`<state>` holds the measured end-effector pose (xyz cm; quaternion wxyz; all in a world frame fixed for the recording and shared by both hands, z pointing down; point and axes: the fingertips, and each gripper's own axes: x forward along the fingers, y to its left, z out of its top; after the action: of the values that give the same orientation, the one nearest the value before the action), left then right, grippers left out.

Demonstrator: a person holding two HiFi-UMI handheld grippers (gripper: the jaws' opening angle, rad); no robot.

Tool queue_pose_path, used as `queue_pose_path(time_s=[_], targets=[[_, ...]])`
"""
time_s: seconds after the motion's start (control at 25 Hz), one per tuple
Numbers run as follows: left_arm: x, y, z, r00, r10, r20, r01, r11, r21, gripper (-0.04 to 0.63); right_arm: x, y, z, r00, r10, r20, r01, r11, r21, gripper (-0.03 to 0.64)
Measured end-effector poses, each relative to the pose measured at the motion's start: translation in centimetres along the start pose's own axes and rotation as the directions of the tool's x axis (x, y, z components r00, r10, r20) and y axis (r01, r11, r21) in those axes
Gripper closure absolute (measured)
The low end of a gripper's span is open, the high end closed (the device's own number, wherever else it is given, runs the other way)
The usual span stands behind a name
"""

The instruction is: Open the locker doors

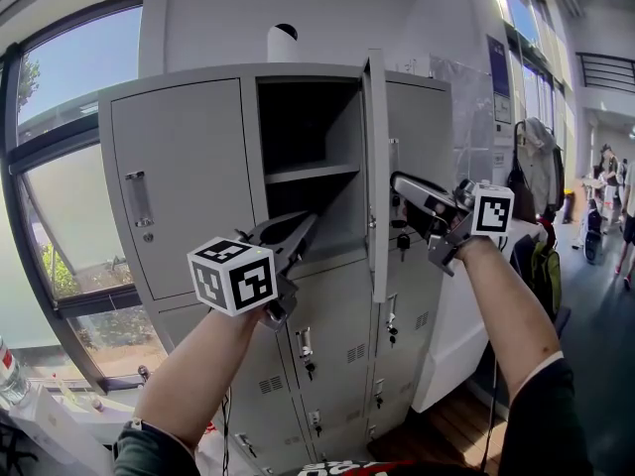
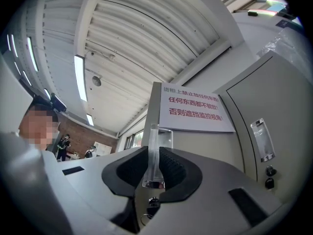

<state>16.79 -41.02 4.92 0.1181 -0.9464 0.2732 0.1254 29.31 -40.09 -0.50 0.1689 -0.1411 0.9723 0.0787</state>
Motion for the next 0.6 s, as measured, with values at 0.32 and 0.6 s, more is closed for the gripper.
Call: queue_pose_path(time_s=[0.32, 0.6], targets=[[-1.1, 0.2, -0.1, 1.0, 0.025, 0.003, -0.025, 1.0, -0.009, 0.595, -2.0, -0.8, 0.1, 0.991, -0.132, 0.015, 0.132, 0.99, -0.042, 0.532], [-3.4, -0.6, -1.5, 0.999, 0.052, -0.011, -0.052, 0.998, -0.019, 0.595, -4.6, 1.3, -2.7, 0.958, -0.286, -0.012, 0.283, 0.953, -0.111, 0.532]])
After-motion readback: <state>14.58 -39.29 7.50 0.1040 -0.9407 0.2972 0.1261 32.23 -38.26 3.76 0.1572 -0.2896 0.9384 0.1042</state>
